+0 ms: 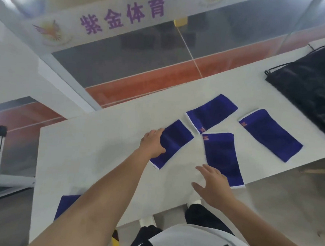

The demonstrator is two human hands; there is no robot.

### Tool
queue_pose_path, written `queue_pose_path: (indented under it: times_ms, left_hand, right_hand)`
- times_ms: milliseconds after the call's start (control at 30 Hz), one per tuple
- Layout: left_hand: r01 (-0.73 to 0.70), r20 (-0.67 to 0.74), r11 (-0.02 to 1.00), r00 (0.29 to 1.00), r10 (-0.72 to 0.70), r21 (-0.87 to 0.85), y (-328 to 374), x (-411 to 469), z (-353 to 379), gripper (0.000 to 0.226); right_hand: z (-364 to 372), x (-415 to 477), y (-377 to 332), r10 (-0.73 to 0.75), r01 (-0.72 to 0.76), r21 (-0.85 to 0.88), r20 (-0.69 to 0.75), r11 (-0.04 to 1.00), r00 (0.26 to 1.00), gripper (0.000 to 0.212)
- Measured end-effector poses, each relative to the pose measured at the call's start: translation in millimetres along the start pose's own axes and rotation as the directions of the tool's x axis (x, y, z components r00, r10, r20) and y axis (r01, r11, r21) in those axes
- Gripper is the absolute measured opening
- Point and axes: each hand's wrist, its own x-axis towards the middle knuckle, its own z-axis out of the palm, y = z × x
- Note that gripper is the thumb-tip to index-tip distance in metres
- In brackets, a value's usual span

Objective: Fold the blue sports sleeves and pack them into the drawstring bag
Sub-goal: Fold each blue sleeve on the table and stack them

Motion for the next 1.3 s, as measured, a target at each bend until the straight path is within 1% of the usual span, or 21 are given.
queue_pose_path:
  times_ms: [100,233,300,433,533,633,733,800,867,933,1000,1033,1100,1133,1233,1300]
  left_hand:
    - [0.027,0.033,0.998,0.999,-0.029,0.057,5.2,13.4,5.3,0.093]
    - [0.084,0.033,0.994,0.996,-0.086,0.066,5.8,14.6,18.2,0.085]
    - [0.096,0.047,0.995,0.994,-0.096,0.020,3.5,7.8,26.2,0.081]
    - [0.162,-0.006,0.979,0.986,-0.164,-0.122,0.1,-18.2,47.4,0.073]
    - [0.195,-0.031,0.947,0.977,-0.210,-0.255,0.3,-43.5,66.6,0.067]
    - [0.198,-0.084,0.935,0.969,-0.231,-0.295,-2.6,-62.1,83.6,0.059]
    - [0.187,-0.171,0.947,0.957,-0.236,-0.262,-5.6,-68.8,89.9,0.049]
    - [0.163,-0.221,0.962,0.952,-0.212,-0.220,-8.8,-68.7,89.2,0.040]
    - [0.130,-0.243,0.978,0.955,-0.167,-0.163,-12.9,-66.7,90.0,0.038]
    - [0.082,-0.227,0.989,0.968,-0.109,-0.127,-14.3,-65.8,89.2,0.045]
    - [0.012,-0.189,0.991,0.981,-0.037,-0.134,-13.1,-66.1,84.3,0.055]
    - [-0.031,-0.181,0.989,0.983,0.004,-0.145,-11.4,-67.0,79.6,0.055]
    - [-0.116,-0.184,0.973,0.980,0.078,-0.201,-9.7,-68.8,68.8,0.043]
    - [-0.132,-0.177,0.959,0.980,0.089,-0.251,-8.9,-70.7,62.1,0.036]
    - [-0.113,-0.144,0.901,0.988,0.057,-0.418,-8.6,-80.4,36.7,0.019]
    - [-0.102,-0.147,0.849,0.989,0.029,-0.518,-10.2,-90.0,18.3,0.017]
  right_hand:
    - [-8.9,15.6,14.3,-0.050,0.051,-0.020,0.036,0.999,0.998,0.061]
    - [-16.5,34.9,24.6,-0.112,0.115,-0.035,0.076,0.993,0.991,0.063]
    - [-17.1,45.9,22.6,-0.165,0.169,-0.048,0.075,0.984,0.983,0.066]
    - [-10.5,72.7,9.3,-0.272,0.280,-0.136,0.071,0.950,0.960,0.075]
    - [-4.3,92.4,-0.1,-0.318,0.330,-0.206,0.090,0.921,0.944,0.080]
    - [1.2,103.9,0.5,-0.340,0.371,-0.266,0.154,0.890,0.928,0.074]
    - [3.5,104.8,9.5,-0.395,0.430,-0.292,0.170,0.855,0.903,0.063]
    - [4.4,102.6,11.4,-0.433,0.464,-0.297,0.166,0.835,0.886,0.052]
    - [5.1,100.0,9.8,-0.452,0.475,-0.268,0.146,0.838,0.880,0.041]
    - [6.0,98.1,5.2,-0.470,0.480,-0.217,0.100,0.850,0.877,0.033]
    - [4.5,95.7,-1.4,-0.484,0.486,-0.143,0.051,0.862,0.874,0.027]
    - [2.5,94.2,-5.6,-0.484,0.484,-0.086,0.028,0.871,0.875,0.025]
    - [-5.7,89.4,-16.8,-0.455,0.454,0.069,-0.004,0.888,0.890,0.023]
    - [-11.3,87.5,-23.0,-0.438,0.434,0.145,-0.004,0.889,0.899,0.022]
    - [-30.1,84.3,-41.1,-0.426,0.415,0.275,-0.021,0.867,0.904,0.021]
    - [-44.9,82.4,-50.4,-0.412,0.401,0.339,-0.041,0.851,0.910,0.029]
